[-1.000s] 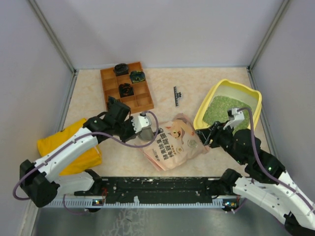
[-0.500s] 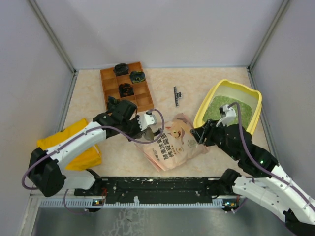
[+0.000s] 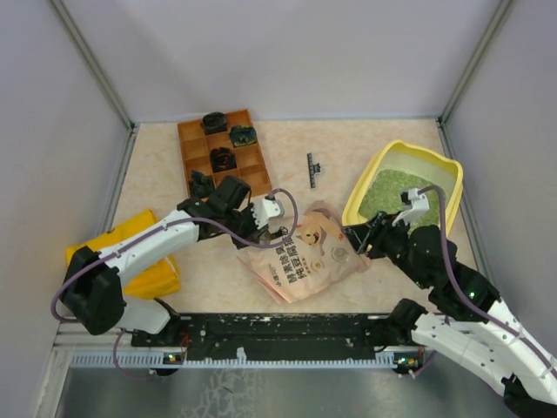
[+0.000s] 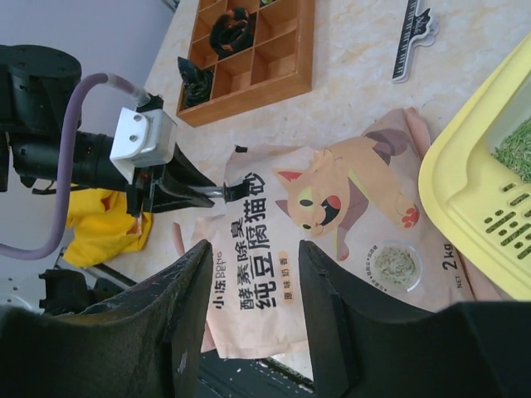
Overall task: Fill the litter box with clean litter
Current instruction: 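Scoop the cat litter from the cat litter bag.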
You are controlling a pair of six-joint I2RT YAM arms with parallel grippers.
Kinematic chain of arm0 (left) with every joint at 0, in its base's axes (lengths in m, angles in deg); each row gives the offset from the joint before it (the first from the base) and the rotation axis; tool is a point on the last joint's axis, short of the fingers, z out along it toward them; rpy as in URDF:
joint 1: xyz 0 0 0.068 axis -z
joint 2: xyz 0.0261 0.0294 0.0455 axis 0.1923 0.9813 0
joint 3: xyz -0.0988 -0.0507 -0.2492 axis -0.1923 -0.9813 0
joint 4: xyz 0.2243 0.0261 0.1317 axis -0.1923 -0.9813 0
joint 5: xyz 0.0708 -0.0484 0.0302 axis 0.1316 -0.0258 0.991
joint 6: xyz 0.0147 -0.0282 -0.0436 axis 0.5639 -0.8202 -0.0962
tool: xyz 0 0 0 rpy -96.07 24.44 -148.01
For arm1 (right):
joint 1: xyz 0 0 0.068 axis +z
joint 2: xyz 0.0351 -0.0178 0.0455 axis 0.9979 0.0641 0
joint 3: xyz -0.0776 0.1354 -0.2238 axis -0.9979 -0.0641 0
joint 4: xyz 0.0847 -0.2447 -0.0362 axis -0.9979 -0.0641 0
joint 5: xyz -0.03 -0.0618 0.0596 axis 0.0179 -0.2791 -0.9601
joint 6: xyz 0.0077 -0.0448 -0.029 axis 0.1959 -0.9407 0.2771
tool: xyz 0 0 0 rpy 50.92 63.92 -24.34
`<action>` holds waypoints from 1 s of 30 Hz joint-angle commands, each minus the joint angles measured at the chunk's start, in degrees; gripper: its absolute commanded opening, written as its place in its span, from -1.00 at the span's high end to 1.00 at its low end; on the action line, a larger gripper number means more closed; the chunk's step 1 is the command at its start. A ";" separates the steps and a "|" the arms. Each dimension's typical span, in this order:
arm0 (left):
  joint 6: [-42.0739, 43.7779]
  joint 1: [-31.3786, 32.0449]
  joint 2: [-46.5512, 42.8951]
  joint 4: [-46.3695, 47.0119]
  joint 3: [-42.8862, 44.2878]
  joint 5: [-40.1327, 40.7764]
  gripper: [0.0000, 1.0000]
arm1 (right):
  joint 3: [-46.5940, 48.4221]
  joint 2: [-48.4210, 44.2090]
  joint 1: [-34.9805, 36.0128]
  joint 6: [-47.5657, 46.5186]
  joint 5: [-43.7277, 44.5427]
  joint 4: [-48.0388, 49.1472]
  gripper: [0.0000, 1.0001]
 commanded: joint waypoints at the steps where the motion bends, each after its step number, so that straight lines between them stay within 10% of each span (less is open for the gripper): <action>1: -3.53 0.81 -1.02 8.24 -4.18 -1.69 1.00 | 0.51 -0.63 -0.23 -0.10 1.66 -0.20 0.08; 30: -9.04 5.34 -9.34 30.25 -17.04 2.70 0.99 | -1.09 -2.77 -0.35 1.84 1.74 -0.84 0.09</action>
